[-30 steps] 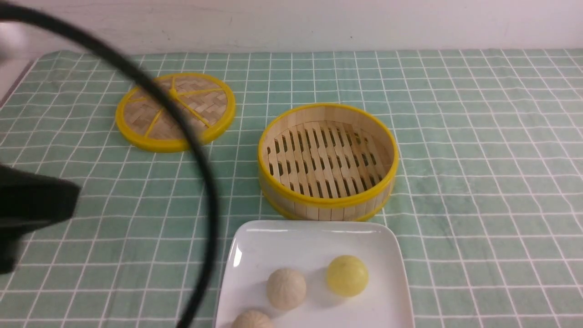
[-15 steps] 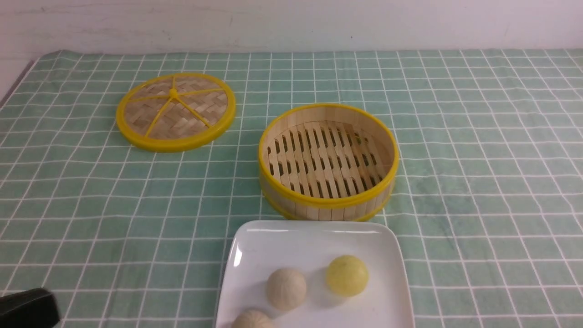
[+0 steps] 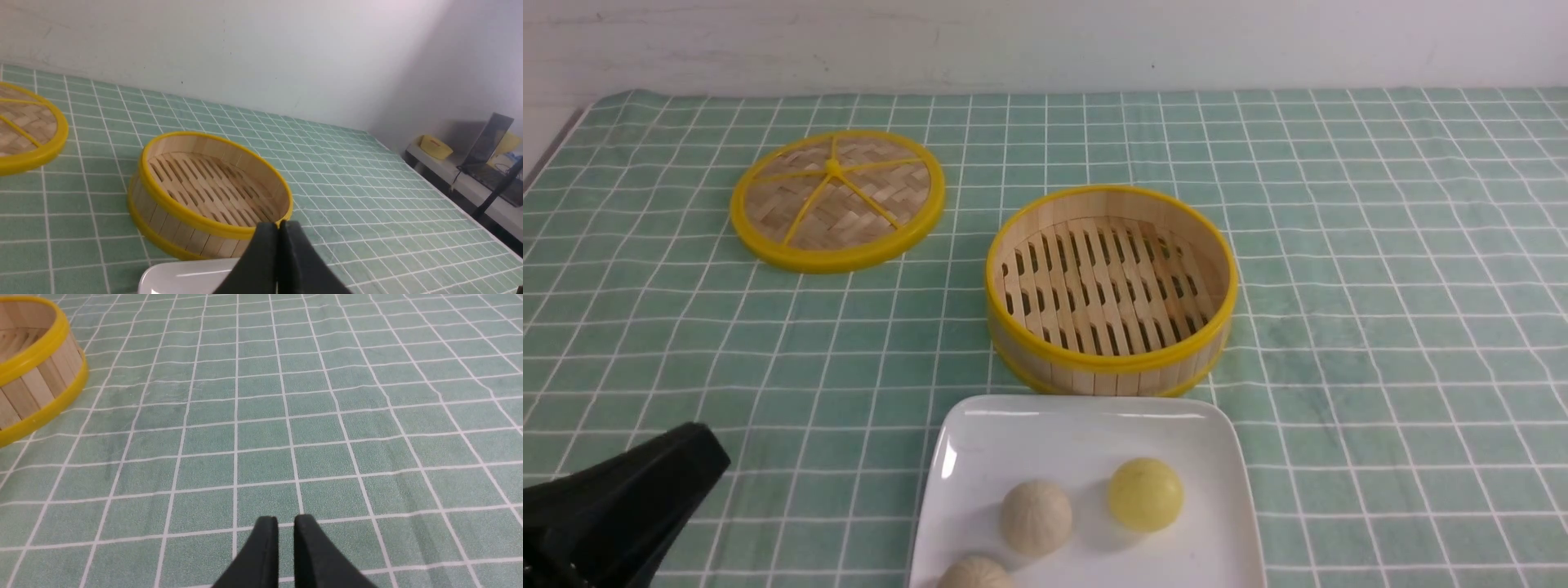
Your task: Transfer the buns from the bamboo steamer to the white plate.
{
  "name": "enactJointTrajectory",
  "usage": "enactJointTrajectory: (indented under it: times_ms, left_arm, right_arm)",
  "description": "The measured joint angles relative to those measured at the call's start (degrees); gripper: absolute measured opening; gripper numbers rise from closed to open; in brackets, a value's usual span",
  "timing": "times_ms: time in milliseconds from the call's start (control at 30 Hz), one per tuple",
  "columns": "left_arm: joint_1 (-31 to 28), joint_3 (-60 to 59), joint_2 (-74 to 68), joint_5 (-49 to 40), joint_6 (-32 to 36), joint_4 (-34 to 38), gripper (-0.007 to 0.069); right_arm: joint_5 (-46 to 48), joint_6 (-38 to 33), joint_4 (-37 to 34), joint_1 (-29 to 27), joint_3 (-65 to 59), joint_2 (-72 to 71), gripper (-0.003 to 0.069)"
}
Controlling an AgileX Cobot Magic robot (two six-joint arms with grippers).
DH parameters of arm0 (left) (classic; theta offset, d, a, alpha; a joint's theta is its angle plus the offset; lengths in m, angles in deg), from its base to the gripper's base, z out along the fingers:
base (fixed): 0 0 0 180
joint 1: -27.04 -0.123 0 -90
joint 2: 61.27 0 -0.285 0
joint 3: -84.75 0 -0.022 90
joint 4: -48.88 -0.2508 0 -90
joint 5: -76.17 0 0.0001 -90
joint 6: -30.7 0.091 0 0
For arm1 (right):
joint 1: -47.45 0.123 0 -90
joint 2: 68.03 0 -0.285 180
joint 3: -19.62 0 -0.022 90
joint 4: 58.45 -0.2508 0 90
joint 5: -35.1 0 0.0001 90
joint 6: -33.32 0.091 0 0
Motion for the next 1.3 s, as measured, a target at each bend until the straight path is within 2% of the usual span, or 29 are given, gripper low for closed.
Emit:
enactJointTrajectory:
  times_ms: [133,300,400,533,633,700,800,833,1133,1300]
  left_arm:
    - [0.0,-1.5,0.0,-0.8,0.0,-1.3,0.0022]
    - [0.0,-1.9,0.0,-9.7,-0.1,-9.4,0.0022]
    - [0.0,-2.3,0.0,-13.6,-3.0,-13.3,0.0024]
    - [-0.1,-2.5,0.0,-13.8,-5.3,-18.4,0.0033]
    - [-1.1,-2.5,0.0,-13.2,-5.7,-19.1,0.0036]
    - [-4.0,-2.6,0.2,-12.6,-5.7,-19.2,0.0038]
    - [-11.5,-4.1,1.0,-12.1,-5.4,-19.5,0.0042]
    - [-11.9,-4.4,1.2,-12.1,-5.4,-19.7,0.0042]
    - [-30.1,-14.1,9.8,-13.3,-4.8,-20.7,0.0051]
    - [-34.1,-16.3,13.0,-14.1,-4.8,-21.7,0.0055]
  right_arm:
    - [0.0,0.0,0.0,0.0,0.0,0.0,0.0092]
    - [0.0,0.0,0.0,0.0,0.0,0.0,0.0099]
    - [0.0,0.0,0.0,0.0,0.0,0.0,0.0102]
    - [0.0,0.0,0.0,0.0,0.0,0.0,0.0104]
    - [0.0,0.0,0.0,0.0,0.0,0.0,0.0104]
    - [0.0,0.0,-0.1,0.0,0.0,0.0,0.0104]
    - [0.0,0.0,-0.1,-0.1,0.0,0.0,0.0108]
    - [0.0,0.0,-0.1,-0.1,0.0,0.0,0.0108]
    - [0.0,0.0,-0.1,-0.1,0.0,0.0,0.0120]
    - [0.0,0.0,-0.1,-0.1,0.0,0.0,0.0125]
